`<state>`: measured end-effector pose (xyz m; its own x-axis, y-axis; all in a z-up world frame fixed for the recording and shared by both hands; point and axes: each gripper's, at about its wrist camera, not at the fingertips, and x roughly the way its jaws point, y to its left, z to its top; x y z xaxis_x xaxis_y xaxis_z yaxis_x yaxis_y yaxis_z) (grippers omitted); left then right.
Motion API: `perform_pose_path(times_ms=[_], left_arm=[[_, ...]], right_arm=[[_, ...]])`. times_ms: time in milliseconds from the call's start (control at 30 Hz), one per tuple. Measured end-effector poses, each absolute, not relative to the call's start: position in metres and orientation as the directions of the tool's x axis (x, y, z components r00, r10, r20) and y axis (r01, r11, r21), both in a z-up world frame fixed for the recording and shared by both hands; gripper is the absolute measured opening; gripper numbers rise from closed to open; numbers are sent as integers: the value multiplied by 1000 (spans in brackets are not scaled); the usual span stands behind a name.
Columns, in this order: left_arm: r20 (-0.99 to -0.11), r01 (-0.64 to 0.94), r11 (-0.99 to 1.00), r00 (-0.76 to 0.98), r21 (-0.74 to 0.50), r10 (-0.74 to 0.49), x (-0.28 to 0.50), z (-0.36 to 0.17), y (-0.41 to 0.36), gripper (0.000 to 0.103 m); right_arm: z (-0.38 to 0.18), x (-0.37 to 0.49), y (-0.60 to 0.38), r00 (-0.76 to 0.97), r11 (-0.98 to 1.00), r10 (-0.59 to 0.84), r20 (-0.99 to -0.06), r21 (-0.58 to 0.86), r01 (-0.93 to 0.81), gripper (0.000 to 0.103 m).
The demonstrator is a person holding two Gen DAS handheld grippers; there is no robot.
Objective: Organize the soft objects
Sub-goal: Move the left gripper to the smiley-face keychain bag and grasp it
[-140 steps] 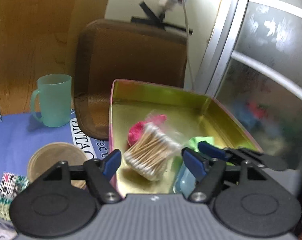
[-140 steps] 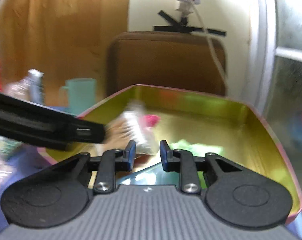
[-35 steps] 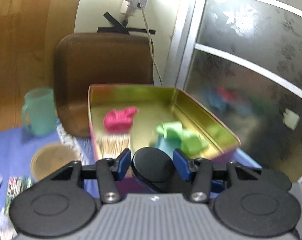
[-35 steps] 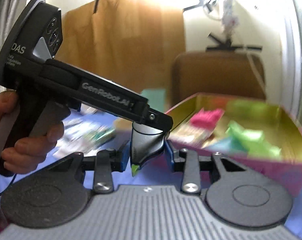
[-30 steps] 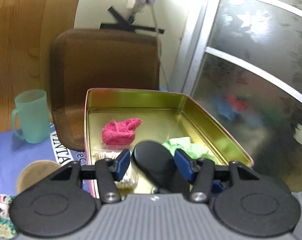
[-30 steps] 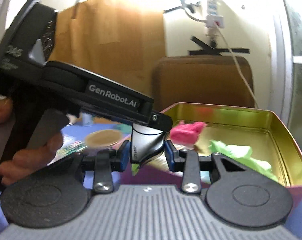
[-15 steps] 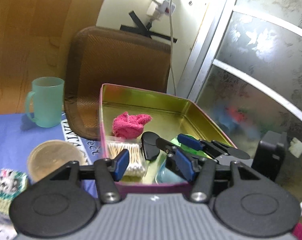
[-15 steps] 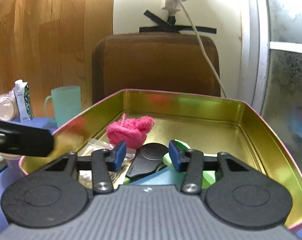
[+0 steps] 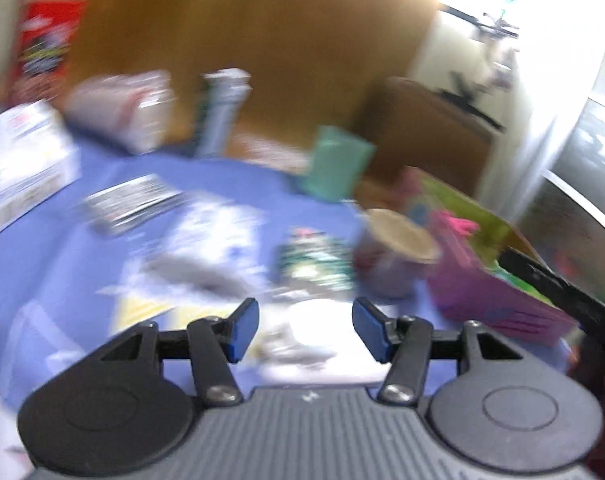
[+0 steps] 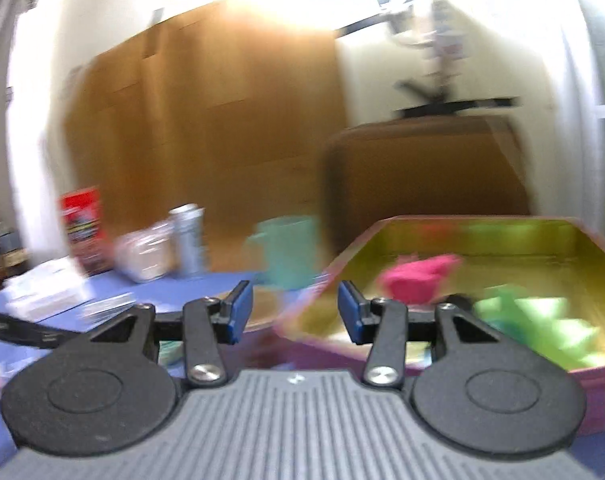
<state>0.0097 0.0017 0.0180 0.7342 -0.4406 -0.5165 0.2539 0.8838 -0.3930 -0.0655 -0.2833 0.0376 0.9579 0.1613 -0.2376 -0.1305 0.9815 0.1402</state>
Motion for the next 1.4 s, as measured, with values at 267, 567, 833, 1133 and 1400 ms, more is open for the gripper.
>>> perform_pose_path(times_ms=[267,567,833,1133,1400], left_arm=[[-503,224,860,732,-459,-459,7,4,32,53],[-487,228,843,730,-487,-479,2,-3,38,53],[-493,188,835,732,-517,-470,-3,-3,62,58],[-532,237,821,663,-519,-527,-38,-6,66,94],[-543,287,854,673,-435,-502,-44,-8,37,90]], right_arm=[[9,-17,-225,814,924,383,-437,195,-330,50],[-2,-22,-195,712,890,449,-540,201,-409,30],[4,-65,-172,661,803,557,-503,123,-583,91],[-10,-71,-150,607,754,551,-573,29,-656,89],[-14,-71,-126,626,757,524,-577,-22,-653,77]])
